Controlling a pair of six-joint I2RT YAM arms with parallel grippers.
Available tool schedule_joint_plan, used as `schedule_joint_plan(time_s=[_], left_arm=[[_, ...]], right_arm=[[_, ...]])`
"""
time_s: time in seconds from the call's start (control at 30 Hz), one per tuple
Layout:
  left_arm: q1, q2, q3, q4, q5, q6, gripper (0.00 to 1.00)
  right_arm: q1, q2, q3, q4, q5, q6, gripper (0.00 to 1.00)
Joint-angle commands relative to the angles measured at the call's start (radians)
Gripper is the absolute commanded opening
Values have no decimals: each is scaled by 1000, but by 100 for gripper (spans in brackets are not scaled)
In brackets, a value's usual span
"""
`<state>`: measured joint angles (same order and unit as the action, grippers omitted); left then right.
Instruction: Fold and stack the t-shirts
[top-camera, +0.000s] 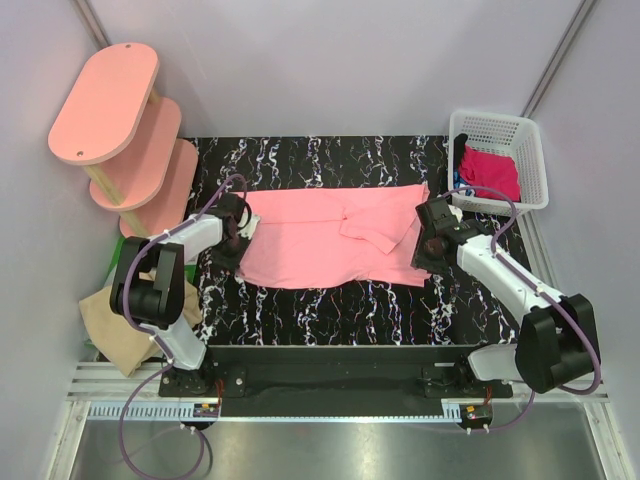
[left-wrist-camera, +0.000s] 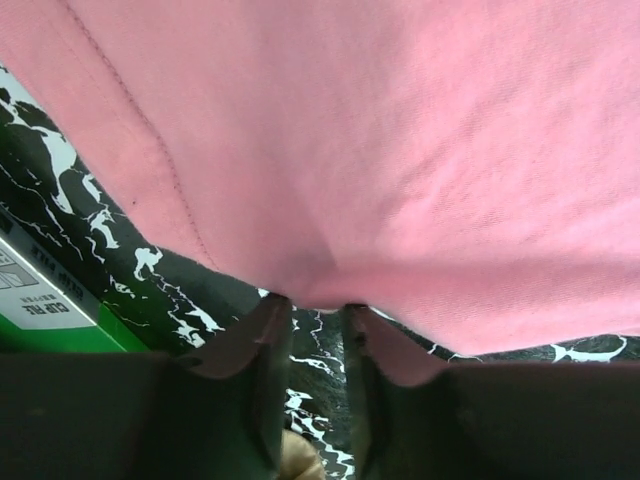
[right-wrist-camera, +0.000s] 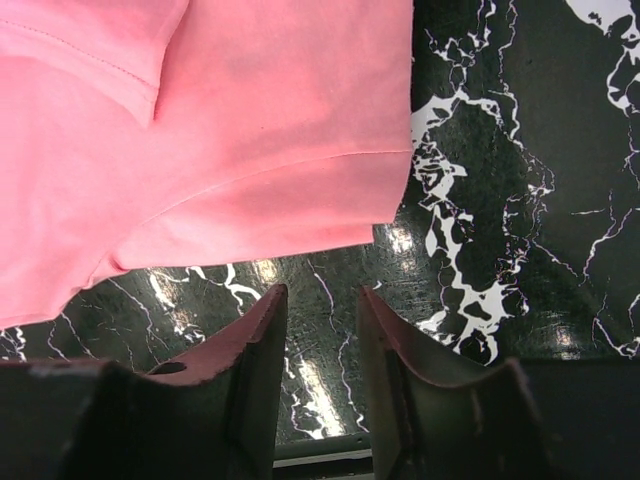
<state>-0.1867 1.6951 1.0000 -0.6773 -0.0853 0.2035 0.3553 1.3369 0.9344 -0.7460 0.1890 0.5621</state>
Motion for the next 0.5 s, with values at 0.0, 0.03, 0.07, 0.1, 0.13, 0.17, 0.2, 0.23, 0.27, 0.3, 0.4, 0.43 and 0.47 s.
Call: schedule_joint_plan(time_s=[0.0, 0.03, 0.07, 0.1, 0.13, 0.17, 0.2, 0.23, 0.27, 0.3, 0.4, 0.43, 0.47], left_arm=[[10, 26, -18, 76, 10, 8, 15], [12, 23, -21, 74, 9, 10, 10], [13, 18, -23, 68, 4, 16, 6], [15, 6, -23, 64, -7, 19, 0], [16, -1, -20, 55, -8, 23, 0], [21, -11, -18, 35, -10, 31, 0], [23, -34, -18, 22, -10, 37, 0], [24, -49, -18, 10, -11, 43, 0], [26, -66, -21, -13, -14, 56, 0], [26, -92, -24, -21, -30, 62, 0], [33, -147, -40, -56, -50, 86, 0], [36, -158, -49, -60, -54, 89, 0], [39, -167, -55, -68, -59, 99, 0]], right_arm=[[2, -30, -3, -1, -3, 4, 39], [2, -30, -5, -1, -3, 4, 34], [2, -30, -5, -1, -5, 4, 31], [1, -30, -9, -6, -6, 5, 28], [2, -31, -14, -6, -6, 5, 27], [2, -30, -25, -7, -3, 10, 28], [2, -31, -34, -15, 6, 15, 32], [2, -35, -42, -15, 9, 19, 37], [2, -38, -57, -15, 10, 30, 43], [2, -39, -57, -18, 9, 35, 45], [2, -36, -52, -24, -3, 65, 51], [2, -36, -49, -27, -11, 74, 52], [2, -27, -48, -29, -22, 97, 52]])
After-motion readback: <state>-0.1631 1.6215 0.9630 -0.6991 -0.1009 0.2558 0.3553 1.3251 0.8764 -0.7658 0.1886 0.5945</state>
